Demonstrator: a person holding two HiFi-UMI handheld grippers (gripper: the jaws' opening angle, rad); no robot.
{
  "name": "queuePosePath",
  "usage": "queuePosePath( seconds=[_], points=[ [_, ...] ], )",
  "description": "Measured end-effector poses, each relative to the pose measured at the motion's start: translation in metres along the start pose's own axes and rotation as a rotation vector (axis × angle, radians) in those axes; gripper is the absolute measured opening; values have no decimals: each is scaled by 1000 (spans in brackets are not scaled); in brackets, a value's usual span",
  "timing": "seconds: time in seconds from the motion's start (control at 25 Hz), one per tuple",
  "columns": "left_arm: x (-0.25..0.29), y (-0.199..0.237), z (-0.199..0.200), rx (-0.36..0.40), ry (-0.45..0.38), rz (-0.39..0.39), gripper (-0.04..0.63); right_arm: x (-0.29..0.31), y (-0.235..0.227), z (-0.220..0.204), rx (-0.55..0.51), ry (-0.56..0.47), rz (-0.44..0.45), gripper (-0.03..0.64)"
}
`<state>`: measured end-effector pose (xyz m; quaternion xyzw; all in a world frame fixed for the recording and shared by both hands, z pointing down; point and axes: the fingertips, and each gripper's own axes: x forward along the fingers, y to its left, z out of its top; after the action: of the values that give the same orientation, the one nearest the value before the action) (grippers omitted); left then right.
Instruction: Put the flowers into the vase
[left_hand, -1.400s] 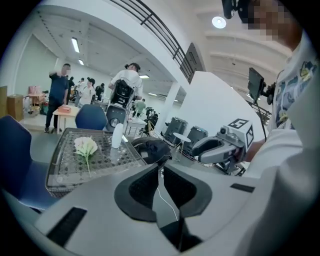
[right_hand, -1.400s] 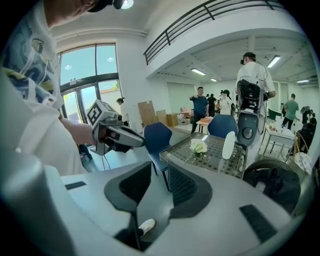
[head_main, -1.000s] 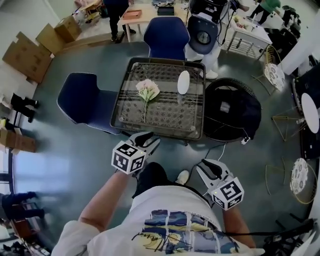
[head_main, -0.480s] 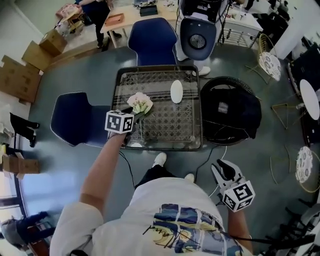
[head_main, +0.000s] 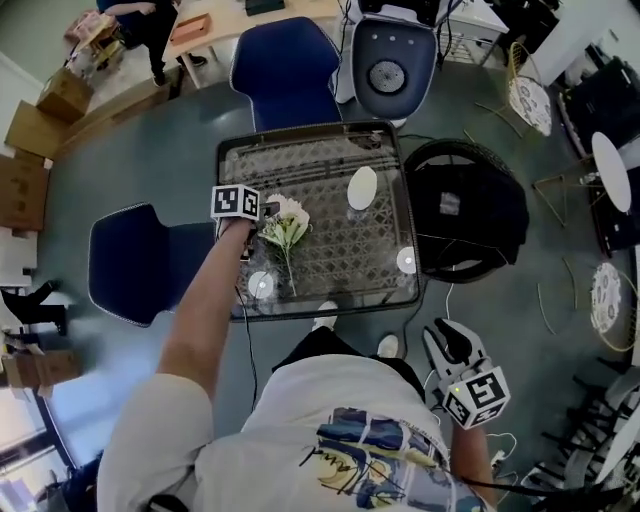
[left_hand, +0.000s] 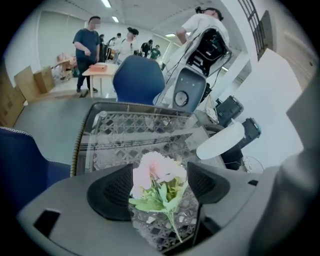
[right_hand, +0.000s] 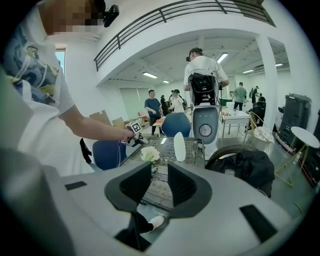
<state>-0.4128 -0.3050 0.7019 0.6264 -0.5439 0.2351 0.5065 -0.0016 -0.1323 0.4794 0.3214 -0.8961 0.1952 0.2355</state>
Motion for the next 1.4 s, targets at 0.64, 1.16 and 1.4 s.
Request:
queuePosePath(
  seconds=[0.64, 1.16, 1.4],
  points=[
    [99, 29, -7, -62, 187, 3, 180, 6, 0, -7, 84, 71, -174, 87],
    [13, -29, 16, 139, -112, -28, 97, 0, -17, -2, 13, 35, -83, 87],
    [-53, -73, 32, 257, -304, 33, 87, -25, -37, -14, -10, 17, -50, 87]
  ],
)
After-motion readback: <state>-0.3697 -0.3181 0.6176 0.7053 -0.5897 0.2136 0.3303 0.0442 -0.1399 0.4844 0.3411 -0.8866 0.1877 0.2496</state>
